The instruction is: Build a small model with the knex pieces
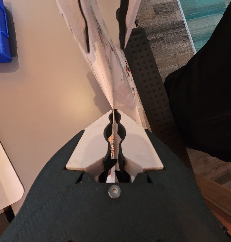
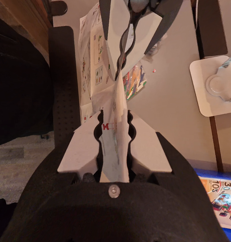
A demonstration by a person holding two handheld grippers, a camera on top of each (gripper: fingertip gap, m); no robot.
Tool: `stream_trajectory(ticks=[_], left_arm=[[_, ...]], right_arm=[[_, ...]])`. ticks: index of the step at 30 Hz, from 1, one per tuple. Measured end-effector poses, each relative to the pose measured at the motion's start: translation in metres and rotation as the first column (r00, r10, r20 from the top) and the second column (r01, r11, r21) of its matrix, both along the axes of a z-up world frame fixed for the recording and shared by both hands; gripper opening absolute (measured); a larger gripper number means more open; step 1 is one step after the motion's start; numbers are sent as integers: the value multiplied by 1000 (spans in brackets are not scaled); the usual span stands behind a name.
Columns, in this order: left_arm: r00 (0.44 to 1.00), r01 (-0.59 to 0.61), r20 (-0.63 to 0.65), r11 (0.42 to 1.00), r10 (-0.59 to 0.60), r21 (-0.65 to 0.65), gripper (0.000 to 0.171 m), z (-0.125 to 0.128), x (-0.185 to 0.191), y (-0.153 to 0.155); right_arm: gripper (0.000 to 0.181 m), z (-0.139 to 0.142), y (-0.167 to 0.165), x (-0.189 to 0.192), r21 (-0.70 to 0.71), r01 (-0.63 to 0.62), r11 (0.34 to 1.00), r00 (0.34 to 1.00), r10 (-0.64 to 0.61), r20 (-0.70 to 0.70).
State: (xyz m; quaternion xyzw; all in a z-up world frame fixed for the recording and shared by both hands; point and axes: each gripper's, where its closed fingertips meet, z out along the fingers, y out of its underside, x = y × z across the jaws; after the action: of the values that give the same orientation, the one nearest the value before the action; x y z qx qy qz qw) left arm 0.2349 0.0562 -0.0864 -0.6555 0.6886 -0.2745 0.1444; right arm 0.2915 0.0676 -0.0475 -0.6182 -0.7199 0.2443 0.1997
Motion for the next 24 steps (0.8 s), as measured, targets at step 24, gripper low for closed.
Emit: stream_trajectory(ticks=[24], left_arm=[[998,-38,40,999,37,25,0,13,15,3]], right_arm=[[11,-23,-5,10,-214,-33,976,989,62,132]])
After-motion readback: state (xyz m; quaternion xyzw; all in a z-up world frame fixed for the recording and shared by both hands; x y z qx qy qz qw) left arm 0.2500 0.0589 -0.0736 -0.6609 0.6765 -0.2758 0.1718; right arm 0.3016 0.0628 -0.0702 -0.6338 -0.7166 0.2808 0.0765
